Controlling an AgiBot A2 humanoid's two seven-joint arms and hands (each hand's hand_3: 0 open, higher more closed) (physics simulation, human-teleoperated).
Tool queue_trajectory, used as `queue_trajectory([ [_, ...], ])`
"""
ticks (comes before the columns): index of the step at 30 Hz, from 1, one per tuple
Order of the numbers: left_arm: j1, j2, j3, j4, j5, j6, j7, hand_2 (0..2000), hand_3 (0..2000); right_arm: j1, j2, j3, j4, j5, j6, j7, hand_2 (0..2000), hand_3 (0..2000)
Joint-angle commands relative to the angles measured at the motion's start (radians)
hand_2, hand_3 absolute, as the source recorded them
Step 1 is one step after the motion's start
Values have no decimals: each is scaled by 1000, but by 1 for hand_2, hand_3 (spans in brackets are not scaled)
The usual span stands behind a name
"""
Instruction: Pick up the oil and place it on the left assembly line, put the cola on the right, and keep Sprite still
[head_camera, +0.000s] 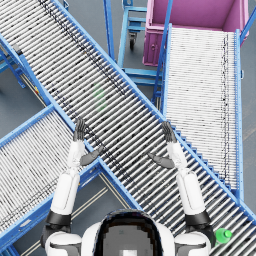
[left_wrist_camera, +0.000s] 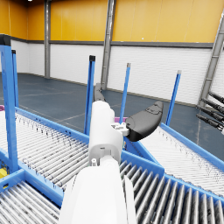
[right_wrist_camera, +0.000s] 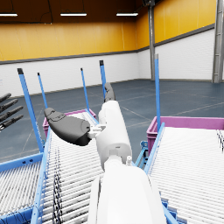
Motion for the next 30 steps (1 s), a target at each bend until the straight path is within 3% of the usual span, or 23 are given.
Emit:
queue_trajectory([
  [1,0,0,0,0,0,0,0,0,0,0,0,0,0,0,0,0,0,0],
  [30,0,0,0,0,0,0,0,0,0,0,0,0,0,0,0,0,0,0],
])
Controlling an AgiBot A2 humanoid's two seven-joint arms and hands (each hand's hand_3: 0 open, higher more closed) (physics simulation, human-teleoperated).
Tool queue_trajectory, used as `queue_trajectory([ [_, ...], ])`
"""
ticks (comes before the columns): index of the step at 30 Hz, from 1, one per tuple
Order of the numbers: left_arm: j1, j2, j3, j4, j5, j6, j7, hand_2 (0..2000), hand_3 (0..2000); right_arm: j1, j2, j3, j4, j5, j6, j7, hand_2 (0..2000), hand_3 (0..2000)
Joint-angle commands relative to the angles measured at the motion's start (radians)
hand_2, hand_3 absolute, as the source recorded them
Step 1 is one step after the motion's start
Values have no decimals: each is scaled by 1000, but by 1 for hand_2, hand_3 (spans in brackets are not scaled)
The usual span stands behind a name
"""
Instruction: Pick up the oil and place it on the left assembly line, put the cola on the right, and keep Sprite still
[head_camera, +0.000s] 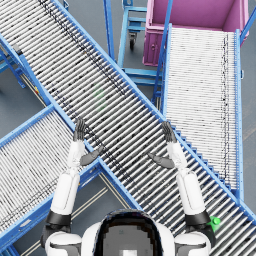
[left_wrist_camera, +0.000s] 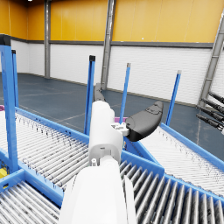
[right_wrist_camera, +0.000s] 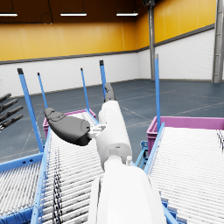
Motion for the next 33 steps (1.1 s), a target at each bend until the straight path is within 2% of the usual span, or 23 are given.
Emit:
queue_trajectory([
  [1,0,0,0,0,0,0,0,0,0,0,0,0,0,0,0,0,0,0],
  [33,0,0,0,0,0,0,0,0,0,0,0,0,0,0,0,0,0,0],
])
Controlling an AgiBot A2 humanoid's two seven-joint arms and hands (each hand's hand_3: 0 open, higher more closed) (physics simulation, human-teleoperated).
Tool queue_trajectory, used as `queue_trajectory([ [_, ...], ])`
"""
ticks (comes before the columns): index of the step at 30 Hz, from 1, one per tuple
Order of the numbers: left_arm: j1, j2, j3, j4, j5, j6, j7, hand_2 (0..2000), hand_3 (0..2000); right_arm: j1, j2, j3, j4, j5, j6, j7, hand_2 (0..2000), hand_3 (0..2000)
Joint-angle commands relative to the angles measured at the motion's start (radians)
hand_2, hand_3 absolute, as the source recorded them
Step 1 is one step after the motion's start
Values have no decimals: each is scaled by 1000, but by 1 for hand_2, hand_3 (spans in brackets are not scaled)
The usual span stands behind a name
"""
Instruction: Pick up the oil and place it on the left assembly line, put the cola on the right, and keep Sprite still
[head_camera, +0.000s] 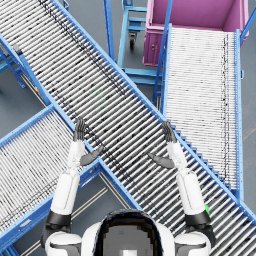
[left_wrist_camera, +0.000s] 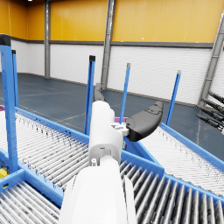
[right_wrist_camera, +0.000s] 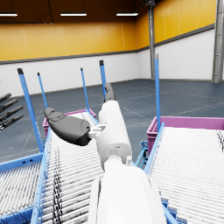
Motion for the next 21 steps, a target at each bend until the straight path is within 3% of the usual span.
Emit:
queue_trajectory([
  [1,0,0,0,0,0,0,0,0,0,0,0,0,0,0,0,0,0,0],
  [6,49,37,-37,-11,0,-74,-74,0,0,16,-21,-42,22,0,-73,74,0,0],
  [13,98,71,-119,-49,44,-98,-98,0,0,39,-50,-104,59,0,-97,98,0,0],
  [21,156,93,-209,-63,400,-101,-100,0,0,70,-72,-195,91,356,-100,101,0,0],
])
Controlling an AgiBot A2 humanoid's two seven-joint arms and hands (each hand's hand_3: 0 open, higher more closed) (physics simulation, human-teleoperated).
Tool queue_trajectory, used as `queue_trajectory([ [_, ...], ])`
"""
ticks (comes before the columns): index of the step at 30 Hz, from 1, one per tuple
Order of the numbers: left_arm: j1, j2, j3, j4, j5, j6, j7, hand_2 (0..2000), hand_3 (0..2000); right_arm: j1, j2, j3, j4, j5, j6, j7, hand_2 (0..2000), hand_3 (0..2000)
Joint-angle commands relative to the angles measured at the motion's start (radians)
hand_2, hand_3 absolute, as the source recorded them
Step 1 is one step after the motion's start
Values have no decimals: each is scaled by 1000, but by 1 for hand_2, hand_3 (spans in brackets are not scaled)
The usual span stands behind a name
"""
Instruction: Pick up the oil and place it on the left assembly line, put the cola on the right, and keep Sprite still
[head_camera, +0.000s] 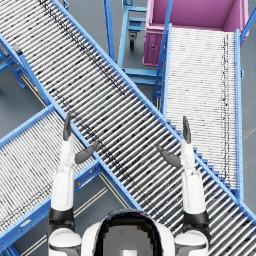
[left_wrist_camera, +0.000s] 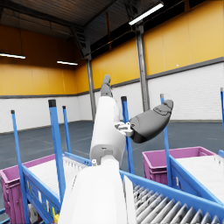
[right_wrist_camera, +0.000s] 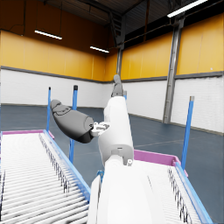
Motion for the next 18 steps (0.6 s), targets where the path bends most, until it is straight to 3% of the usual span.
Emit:
queue_trajectory([
  [1,45,5,-54,-21,32,0,0,0,0,29,-5,-47,21,32,0,0,0,0],
  [10,101,5,-165,1,109,0,0,0,0,73,-13,-135,14,109,0,0,0,0],
  [18,99,9,-185,13,113,0,0,0,0,71,-20,-182,-11,113,0,0,0,0],
])
